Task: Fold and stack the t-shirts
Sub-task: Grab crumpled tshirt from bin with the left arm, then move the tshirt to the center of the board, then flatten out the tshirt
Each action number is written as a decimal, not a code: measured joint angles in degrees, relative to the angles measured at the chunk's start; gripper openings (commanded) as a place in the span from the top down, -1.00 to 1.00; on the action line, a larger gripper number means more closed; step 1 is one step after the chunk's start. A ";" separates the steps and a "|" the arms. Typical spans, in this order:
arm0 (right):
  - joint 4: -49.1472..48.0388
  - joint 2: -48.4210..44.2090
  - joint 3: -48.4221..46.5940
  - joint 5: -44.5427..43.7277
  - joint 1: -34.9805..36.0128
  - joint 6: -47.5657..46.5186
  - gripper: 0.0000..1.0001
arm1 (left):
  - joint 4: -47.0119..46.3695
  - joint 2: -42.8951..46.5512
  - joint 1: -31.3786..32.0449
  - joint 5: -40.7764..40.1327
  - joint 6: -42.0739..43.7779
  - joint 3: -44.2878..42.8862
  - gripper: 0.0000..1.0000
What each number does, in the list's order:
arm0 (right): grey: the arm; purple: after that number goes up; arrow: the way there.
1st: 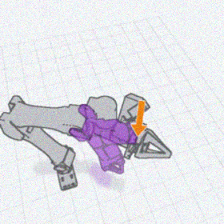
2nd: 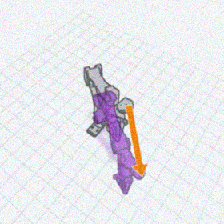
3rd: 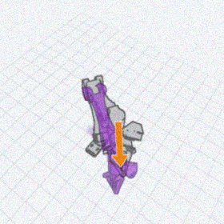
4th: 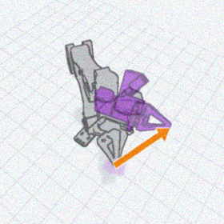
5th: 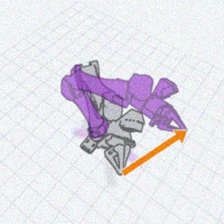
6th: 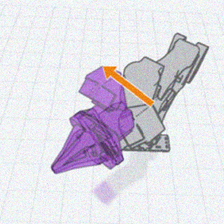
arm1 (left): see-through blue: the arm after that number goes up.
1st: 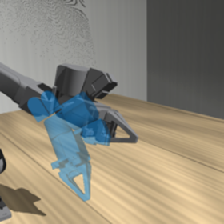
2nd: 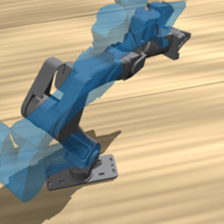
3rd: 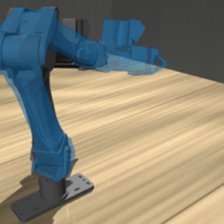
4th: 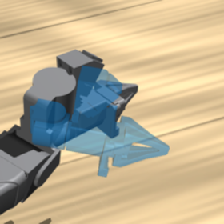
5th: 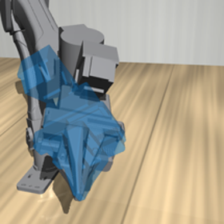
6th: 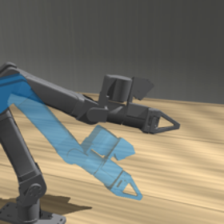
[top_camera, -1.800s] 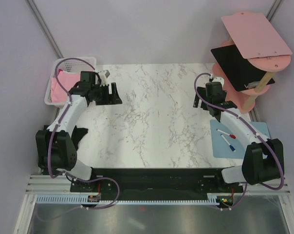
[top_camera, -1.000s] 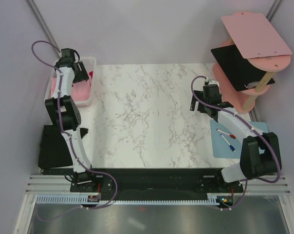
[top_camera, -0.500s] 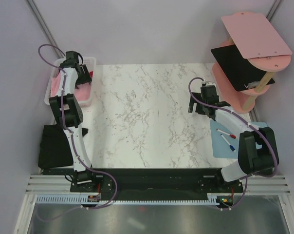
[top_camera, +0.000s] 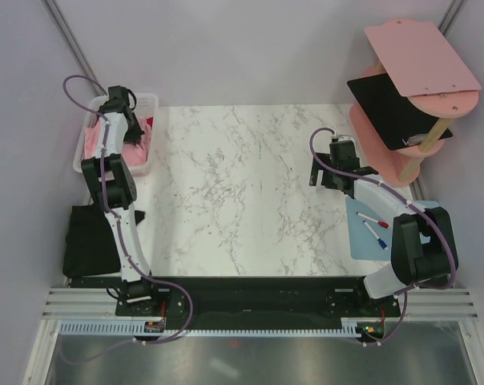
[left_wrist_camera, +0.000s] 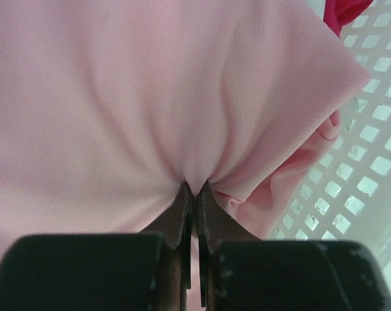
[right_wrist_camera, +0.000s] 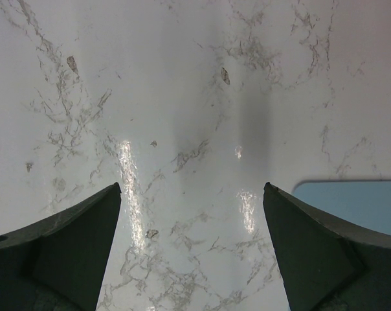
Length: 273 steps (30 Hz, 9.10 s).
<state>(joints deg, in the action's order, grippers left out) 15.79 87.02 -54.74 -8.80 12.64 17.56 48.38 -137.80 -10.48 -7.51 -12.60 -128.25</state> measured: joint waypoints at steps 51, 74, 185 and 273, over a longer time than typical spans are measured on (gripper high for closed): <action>-0.20 -3.32 2.23 -11.17 0.66 3.21 -0.96 | -26.77 49.35 29.46 21.92 -28.92 79.93 -0.99; -1.66 -0.07 3.21 -7.34 0.66 3.26 -0.96 | -12.57 13.94 56.26 -5.03 -3.15 23.17 -0.78; -8.09 32.76 -25.05 3.85 16.96 6.23 1.00 | 4.31 44.59 24.13 -26.88 -8.00 50.21 0.82; 0.79 14.78 -11.28 -1.92 7.04 3.80 -0.02 | 7.48 56.37 40.96 -27.19 -16.55 66.29 0.96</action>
<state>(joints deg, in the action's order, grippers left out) 16.58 101.80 -66.02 -10.72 19.68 21.37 55.86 -81.43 30.48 -34.70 -29.15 -61.95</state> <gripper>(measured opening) 0.513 0.036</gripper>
